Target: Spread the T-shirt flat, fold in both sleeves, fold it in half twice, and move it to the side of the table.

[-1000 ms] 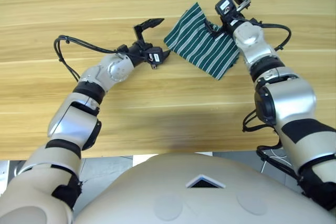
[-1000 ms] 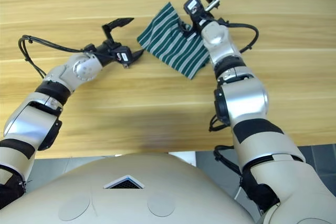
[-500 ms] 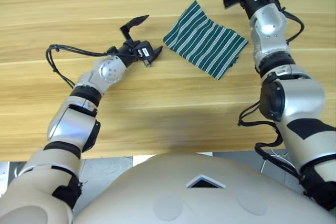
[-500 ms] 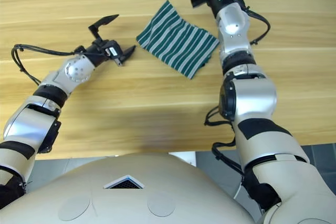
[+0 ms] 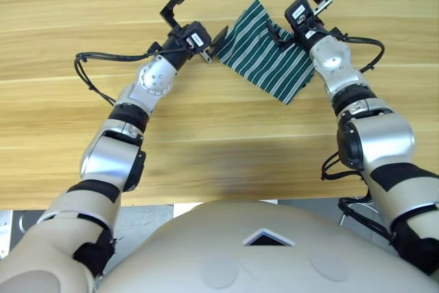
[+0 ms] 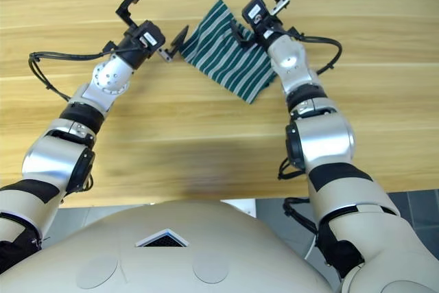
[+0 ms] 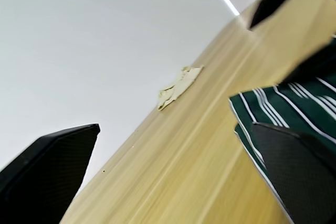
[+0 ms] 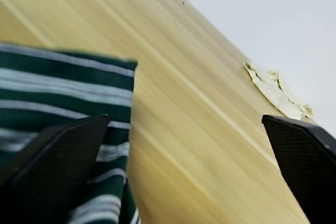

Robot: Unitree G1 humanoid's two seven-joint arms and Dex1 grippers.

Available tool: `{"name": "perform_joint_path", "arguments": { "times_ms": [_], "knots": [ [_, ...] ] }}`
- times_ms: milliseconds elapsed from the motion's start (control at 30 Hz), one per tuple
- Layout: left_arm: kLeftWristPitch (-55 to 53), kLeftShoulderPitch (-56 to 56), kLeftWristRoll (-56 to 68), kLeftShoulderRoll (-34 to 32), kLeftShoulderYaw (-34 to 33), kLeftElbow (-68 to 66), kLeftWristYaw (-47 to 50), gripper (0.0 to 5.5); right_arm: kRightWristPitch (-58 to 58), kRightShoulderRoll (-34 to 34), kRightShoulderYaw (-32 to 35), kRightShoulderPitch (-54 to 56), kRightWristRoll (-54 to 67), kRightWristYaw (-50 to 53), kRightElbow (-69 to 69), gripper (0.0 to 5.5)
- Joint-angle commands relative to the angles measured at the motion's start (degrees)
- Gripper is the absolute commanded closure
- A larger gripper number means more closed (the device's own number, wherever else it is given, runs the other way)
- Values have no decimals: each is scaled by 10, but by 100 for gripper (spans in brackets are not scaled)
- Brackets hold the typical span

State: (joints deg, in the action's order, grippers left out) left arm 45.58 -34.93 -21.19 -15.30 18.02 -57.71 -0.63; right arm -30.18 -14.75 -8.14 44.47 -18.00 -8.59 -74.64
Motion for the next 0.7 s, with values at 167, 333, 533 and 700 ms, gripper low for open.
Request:
{"name": "perform_joint_path", "arguments": {
  "times_ms": [167,333,533,700],
  "knots": [
    [-130,-51,-153,21,98,-109,111,11,17,-4,-5,-13,-10,7,-8,10],
    [-217,-46,-229,16,172,-159,121,11,22,-2,-1,-14,-8,10,-8,10],
    [-264,-35,-275,1,242,-152,88,11,32,-3,0,-11,-9,20,-9,10],
    [-260,-30,-269,0,255,-146,85,11,86,-24,-11,-8,-31,74,-21,10]
  ]
}}
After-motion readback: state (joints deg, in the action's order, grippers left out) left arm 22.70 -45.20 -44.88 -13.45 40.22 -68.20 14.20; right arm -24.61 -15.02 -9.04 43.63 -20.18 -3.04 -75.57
